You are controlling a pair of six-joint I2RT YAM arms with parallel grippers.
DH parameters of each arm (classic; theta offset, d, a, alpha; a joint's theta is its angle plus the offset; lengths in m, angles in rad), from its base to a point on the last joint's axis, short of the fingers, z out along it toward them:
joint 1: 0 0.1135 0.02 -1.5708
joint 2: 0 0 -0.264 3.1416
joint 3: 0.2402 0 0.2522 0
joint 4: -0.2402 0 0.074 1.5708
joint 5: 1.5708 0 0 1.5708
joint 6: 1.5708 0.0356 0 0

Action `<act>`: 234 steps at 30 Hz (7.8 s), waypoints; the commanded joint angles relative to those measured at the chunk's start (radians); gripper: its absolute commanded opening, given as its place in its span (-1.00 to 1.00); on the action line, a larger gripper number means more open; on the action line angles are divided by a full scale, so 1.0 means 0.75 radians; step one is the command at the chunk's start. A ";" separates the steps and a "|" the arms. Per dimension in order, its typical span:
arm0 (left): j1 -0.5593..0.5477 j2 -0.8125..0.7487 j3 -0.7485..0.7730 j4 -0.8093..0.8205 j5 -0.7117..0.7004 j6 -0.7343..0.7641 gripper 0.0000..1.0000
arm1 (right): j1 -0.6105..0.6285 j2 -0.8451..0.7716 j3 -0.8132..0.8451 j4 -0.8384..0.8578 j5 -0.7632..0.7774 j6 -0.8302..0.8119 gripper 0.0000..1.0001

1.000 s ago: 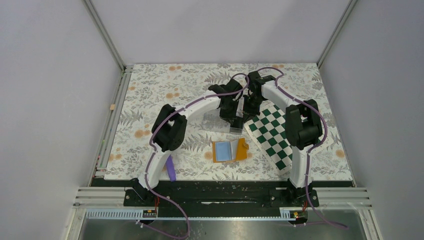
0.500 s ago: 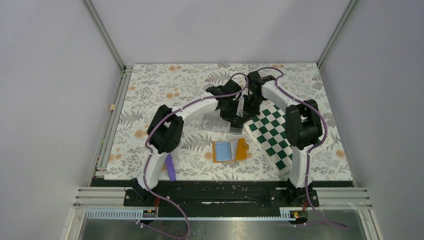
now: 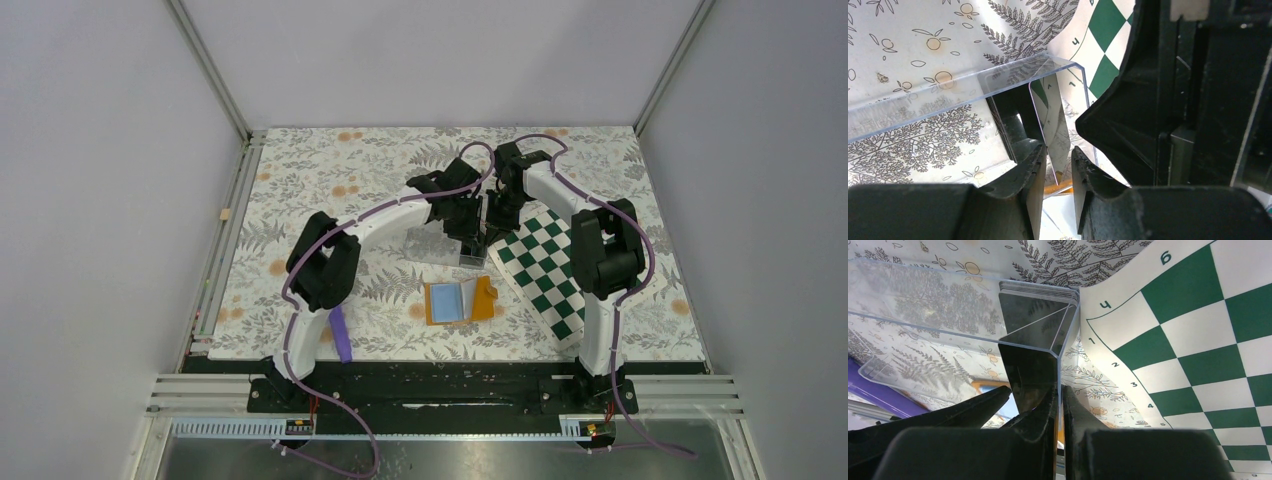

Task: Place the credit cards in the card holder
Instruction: Pick up the credit card from the storage box, then insert the credit card into the card slot.

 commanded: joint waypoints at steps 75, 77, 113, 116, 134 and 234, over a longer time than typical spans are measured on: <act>0.232 -1.325 -1.447 1.357 0.773 -0.823 -1.00 | 0.070 -0.967 -1.038 1.706 -1.238 0.978 -0.28; 0.232 -1.333 -1.458 1.353 0.771 -0.823 -1.00 | 0.079 -0.972 -1.052 1.726 -1.231 0.991 -0.30; 0.225 -0.982 -1.505 0.582 0.246 -0.462 0.16 | 0.163 -0.795 -1.067 0.994 -0.381 0.179 -1.00; 0.222 -0.899 -1.454 0.555 0.215 -0.431 0.11 | 0.175 -0.775 -1.091 1.035 -0.290 0.161 -1.00; 0.133 -0.617 -1.347 0.568 0.204 -0.396 -0.60 | 0.175 -0.681 -1.275 1.263 -0.286 0.191 -1.00; -0.014 -0.560 -1.204 0.485 0.184 -0.424 -1.00 | 0.190 -0.609 -1.059 0.491 -0.193 0.122 0.29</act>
